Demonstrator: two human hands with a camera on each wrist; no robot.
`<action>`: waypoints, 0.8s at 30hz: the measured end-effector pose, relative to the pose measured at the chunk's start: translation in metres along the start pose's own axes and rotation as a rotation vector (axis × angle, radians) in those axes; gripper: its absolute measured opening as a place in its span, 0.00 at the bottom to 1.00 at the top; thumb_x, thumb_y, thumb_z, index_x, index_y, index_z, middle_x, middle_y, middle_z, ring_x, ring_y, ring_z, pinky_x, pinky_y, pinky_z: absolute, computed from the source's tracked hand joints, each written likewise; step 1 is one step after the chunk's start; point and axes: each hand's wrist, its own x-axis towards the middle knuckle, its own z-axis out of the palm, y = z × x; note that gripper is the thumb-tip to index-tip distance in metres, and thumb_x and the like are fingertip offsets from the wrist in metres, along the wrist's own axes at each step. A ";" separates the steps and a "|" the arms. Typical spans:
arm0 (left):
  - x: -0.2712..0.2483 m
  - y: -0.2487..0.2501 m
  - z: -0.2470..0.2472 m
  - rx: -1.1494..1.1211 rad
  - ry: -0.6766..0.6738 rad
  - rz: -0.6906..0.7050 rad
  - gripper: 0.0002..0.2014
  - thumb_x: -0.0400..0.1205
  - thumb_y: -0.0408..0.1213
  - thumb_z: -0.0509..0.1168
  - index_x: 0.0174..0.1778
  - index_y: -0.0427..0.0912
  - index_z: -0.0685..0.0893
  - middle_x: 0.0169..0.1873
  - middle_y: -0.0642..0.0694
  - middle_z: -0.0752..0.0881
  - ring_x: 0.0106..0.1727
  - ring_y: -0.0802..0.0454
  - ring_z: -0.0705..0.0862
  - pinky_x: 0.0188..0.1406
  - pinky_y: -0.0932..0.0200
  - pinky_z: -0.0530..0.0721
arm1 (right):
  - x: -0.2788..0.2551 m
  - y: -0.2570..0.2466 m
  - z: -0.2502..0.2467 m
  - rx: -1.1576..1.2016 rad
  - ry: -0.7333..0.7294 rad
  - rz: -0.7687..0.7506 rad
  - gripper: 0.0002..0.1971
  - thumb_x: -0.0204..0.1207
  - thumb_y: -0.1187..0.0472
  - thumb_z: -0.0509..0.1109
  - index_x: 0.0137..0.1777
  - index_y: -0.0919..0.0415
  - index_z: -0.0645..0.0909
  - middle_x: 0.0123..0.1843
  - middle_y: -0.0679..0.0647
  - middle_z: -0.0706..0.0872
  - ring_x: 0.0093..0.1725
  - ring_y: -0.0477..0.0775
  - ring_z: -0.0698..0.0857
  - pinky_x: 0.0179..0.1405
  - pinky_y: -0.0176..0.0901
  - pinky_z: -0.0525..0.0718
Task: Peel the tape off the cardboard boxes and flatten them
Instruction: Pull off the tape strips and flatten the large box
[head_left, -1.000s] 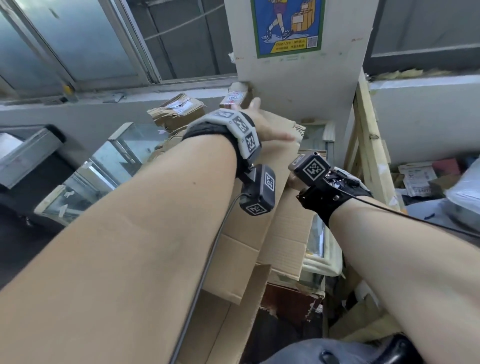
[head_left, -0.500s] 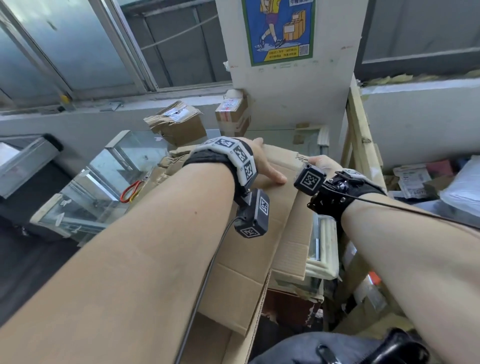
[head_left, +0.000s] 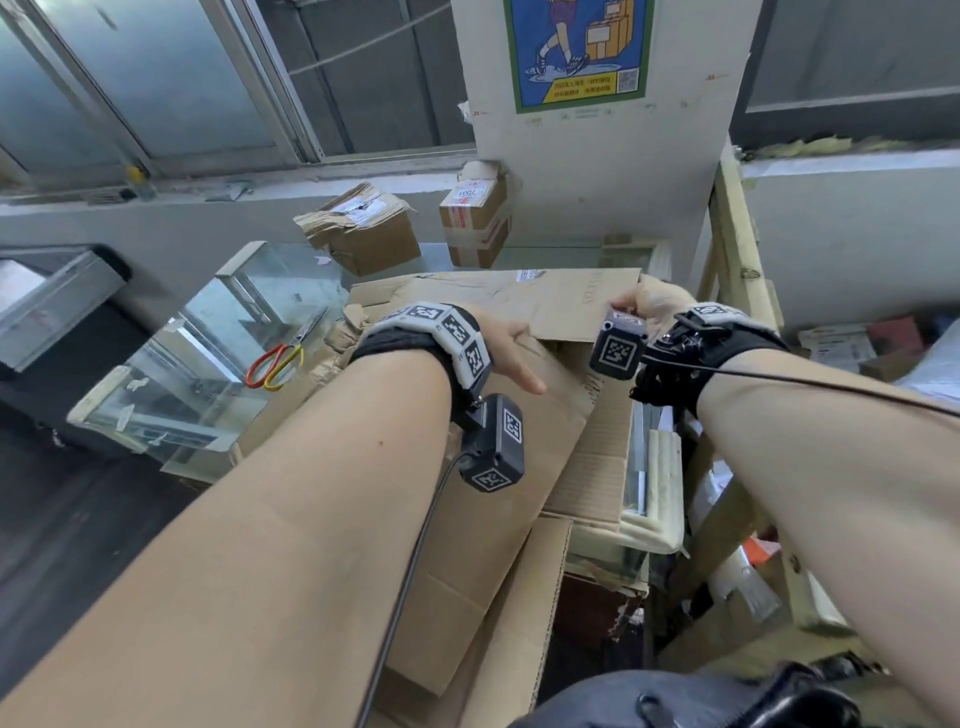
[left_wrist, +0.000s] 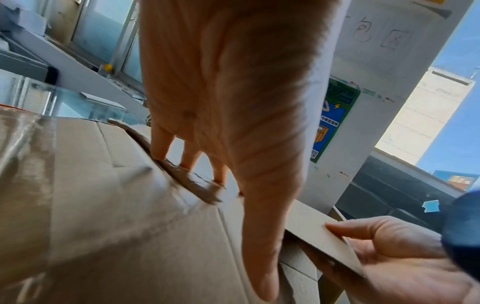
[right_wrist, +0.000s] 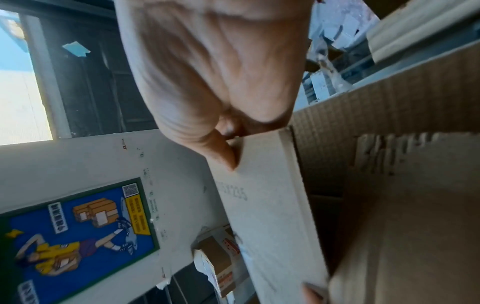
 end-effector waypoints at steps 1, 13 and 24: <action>-0.003 0.001 0.001 0.018 0.007 -0.007 0.45 0.76 0.62 0.69 0.84 0.49 0.57 0.81 0.47 0.66 0.79 0.45 0.66 0.74 0.50 0.64 | 0.006 0.005 -0.003 0.012 0.031 -0.002 0.06 0.81 0.69 0.62 0.45 0.72 0.77 0.43 0.68 0.83 0.22 0.51 0.81 0.28 0.42 0.81; 0.004 -0.011 0.015 0.044 -0.017 -0.060 0.37 0.72 0.61 0.73 0.74 0.47 0.75 0.64 0.47 0.79 0.63 0.47 0.77 0.49 0.56 0.73 | 0.010 0.033 0.024 -1.045 0.136 -0.125 0.28 0.79 0.49 0.63 0.79 0.54 0.65 0.79 0.62 0.66 0.77 0.67 0.65 0.77 0.56 0.62; 0.008 -0.025 0.028 -0.107 -0.176 -0.188 0.35 0.72 0.56 0.75 0.73 0.45 0.78 0.67 0.47 0.81 0.63 0.51 0.81 0.67 0.54 0.77 | 0.004 0.046 0.056 -1.418 -0.305 -0.155 0.39 0.76 0.36 0.63 0.82 0.57 0.61 0.80 0.57 0.67 0.77 0.60 0.69 0.75 0.49 0.66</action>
